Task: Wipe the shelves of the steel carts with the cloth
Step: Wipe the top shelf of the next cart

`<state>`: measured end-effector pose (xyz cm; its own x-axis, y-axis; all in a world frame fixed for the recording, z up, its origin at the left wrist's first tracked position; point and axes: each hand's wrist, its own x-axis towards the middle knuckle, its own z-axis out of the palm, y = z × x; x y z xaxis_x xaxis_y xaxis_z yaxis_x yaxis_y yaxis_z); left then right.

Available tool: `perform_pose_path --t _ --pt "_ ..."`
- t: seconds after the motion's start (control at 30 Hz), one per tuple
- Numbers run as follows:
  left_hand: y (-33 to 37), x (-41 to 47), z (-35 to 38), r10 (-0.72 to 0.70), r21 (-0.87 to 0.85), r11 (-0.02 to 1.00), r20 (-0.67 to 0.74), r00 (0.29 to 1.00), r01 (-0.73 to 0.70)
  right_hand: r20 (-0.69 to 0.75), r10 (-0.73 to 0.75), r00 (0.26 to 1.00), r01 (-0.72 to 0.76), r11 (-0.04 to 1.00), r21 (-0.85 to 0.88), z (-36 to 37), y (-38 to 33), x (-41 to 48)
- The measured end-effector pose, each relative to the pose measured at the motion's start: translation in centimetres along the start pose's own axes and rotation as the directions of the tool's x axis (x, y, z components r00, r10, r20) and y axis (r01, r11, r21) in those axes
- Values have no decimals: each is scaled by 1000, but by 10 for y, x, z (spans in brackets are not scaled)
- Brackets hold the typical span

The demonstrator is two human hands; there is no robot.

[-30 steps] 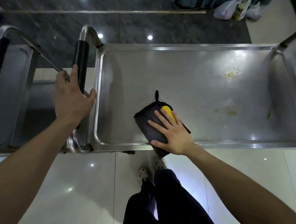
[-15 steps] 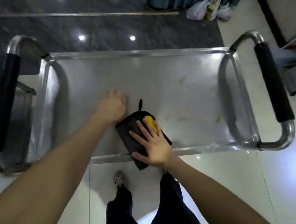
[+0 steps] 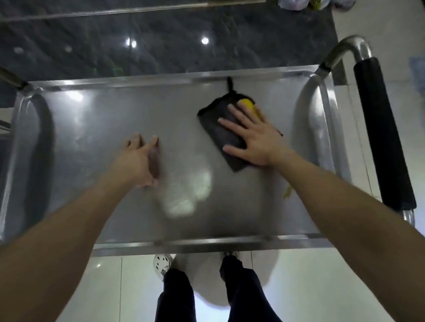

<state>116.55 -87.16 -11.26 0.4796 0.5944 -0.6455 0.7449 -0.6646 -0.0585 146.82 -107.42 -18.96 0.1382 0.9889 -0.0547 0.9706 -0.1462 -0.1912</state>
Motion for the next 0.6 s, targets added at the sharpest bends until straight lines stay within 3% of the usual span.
perform_pose_path --t 0.03,0.1,0.17,0.23,0.27,0.33,0.43,0.5,0.6 --pt "2 1 0 5 -14 1000 -12 1000 -5 -15 192 981 -192 981 25 -6 14 10" --pt "5 1 -3 4 -43 999 -23 1000 -5 -49 528 848 -524 849 65 -10 23 24" --pt "9 2 -9 -4 -44 999 -39 999 2 -87 705 704 -701 709 77 -8 7 45" --pt "11 4 -12 -1 -45 999 -55 998 -2 -105 779 618 -773 626 103 -7 -25 72" --pt "11 4 -12 0 -53 999 -58 998 -3 -102 778 620 -769 628 115 -7 -43 87" --pt "11 3 -13 -6 -66 998 -57 998 2 -93 661 745 -653 750 104 -3 -80 115" --pt "11 3 -13 -18 -55 998 -61 998 15 -41 278 960 -277 961 15 5 -129 143" --pt "12 2 -14 -26 -62 998 -57 998 23 1 100 995 -100 995 -1 6 -137 150" --pt "13 4 -15 -21 -92 996 -47 999 17 -4 32 999 -32 998 51 -4 -110 144"
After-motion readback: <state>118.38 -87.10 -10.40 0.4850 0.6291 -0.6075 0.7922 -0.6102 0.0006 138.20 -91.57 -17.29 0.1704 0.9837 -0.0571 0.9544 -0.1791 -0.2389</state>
